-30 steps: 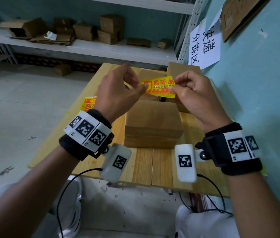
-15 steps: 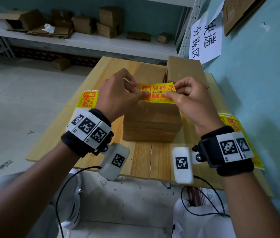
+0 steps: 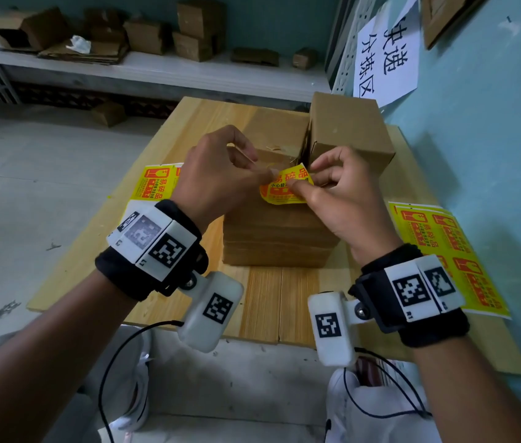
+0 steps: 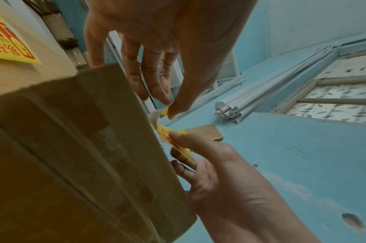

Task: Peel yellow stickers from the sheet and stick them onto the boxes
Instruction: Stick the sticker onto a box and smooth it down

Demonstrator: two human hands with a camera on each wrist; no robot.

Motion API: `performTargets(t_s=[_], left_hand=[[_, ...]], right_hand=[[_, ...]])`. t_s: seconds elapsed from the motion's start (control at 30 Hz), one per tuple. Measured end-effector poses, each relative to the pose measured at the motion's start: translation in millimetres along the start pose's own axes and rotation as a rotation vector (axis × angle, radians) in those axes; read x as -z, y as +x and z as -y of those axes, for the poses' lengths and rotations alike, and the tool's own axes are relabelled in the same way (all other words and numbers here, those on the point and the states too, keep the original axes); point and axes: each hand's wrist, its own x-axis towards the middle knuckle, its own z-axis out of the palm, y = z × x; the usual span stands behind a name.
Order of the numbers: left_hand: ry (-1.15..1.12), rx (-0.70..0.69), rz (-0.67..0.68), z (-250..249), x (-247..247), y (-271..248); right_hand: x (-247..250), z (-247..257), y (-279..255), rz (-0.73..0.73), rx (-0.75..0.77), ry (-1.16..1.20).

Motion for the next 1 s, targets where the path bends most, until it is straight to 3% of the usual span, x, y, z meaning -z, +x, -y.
performTargets(t_s=[1.0], left_hand=[[-0.135,0.081,0.015,-4.0,-4.8,-1.8]], right_hand=[[-5.1,-1.3,5.6,-0.019,0.078,-0.043]])
